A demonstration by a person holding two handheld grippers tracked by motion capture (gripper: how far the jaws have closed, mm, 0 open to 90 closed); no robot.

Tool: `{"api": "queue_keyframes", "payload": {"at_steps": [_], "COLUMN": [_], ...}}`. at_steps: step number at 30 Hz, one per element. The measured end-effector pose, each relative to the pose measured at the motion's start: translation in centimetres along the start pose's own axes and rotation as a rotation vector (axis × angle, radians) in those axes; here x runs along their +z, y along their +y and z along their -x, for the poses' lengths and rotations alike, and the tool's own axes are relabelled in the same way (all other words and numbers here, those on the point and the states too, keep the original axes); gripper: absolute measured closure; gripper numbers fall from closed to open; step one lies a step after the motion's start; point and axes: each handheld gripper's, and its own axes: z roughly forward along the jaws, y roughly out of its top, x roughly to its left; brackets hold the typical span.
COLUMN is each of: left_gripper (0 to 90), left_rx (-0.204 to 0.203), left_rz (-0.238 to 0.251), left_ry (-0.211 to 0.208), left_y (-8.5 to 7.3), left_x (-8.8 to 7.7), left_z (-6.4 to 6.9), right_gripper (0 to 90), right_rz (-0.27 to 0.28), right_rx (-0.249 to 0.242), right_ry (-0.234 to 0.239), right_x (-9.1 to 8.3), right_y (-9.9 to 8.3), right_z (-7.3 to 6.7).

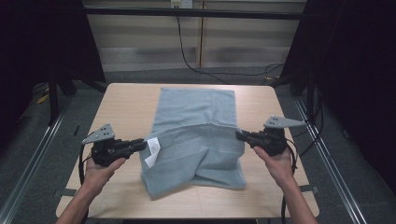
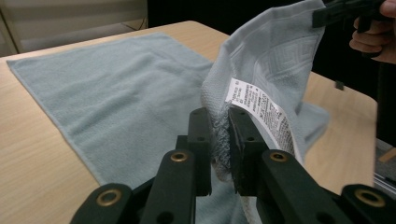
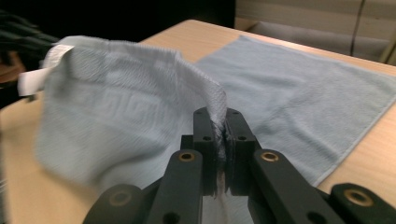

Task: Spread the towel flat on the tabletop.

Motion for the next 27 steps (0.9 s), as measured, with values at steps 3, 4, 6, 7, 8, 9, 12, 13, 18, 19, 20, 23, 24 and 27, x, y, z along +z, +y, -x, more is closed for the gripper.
{"api": "queue_keyframes", "payload": {"at_steps": [3, 4, 6, 7, 8, 9, 12, 13, 18, 19, 20, 23, 24, 27], "left_gripper": [80.4, 80.4, 80.3, 80.3, 80.3, 80.2, 80.1, 80.0, 74.1, 68.9, 64.8, 59.7, 58.5, 56.2], "left_rx": [-0.016, -0.02, -0.022, -0.019, -0.022, -0.021, -0.022, -0.02, 0.018, 0.004, -0.01, -0.029, -0.028, -0.034], "left_rz": [0.001, -0.009, -0.042, -0.071, -0.087, -0.095, -0.131, -0.142, -0.181, -0.177, -0.164, -0.115, -0.101, -0.095], "left_ry": [-0.028, -0.038, -0.055, -0.063, -0.076, -0.084, -0.102, -0.104, -0.169, -0.169, -0.192, -0.199, -0.2, -0.178], "left_y": [-1.8, -2.7, -4.2, -5.2, -5.8, -6.3, -7.8, -8.4, -10.1, -10.1, -10.0, -9.1, -8.7, -7.8], "left_x": [-0.9, -1.0, -1.3, -1.4, -1.6, -1.8, -2.3, -2.5, -4.0, -4.1, -4.2, -4.3, -4.3, -3.4], "left_z": [1.1, 1.5, 2.3, 2.8, 3.2, 3.6, 4.9, 5.4, 6.8, 6.7, 6.4, 5.5, 5.0, 3.2], "right_gripper": [85.5, 85.5, 85.4, 85.3, 85.2, 85.2, 84.6, 83.7, 69.3, 64.6, 61.8, 57.4, 57.1, 55.8], "right_rz": [-0.005, -0.007, -0.013, -0.024, -0.046, -0.058, -0.097, -0.103, -0.174, -0.181, -0.175, -0.138, -0.118, -0.111], "right_rx": [-0.016, -0.012, 0.006, 0.01, 0.009, 0.011, 0.01, 0.018, -0.008, -0.021, -0.015, -0.019, -0.012, 0.001], "right_ry": [0.028, 0.036, 0.061, 0.068, 0.066, 0.079, 0.093, 0.103, 0.176, 0.166, 0.161, 0.164, 0.175, 0.143], "right_x": [-2.2, -2.8, -3.9, -4.1, -4.5, -4.7, -5.6, -5.8, -7.3, -7.4, -7.4, -7.9, -8.1, -8.1], "right_y": [-1.8, -2.7, -4.9, -5.8, -7.3, -8.4, -11.0, -11.6, -12.8, -12.5, -12.3, -11.3, -10.9, -10.4], "right_z": [-1.7, -2.2, -3.2, -3.6, -4.4, -4.8, -6.2, -6.5, -8.2, -8.3, -8.2, -7.9, -7.8, -7.1]}}
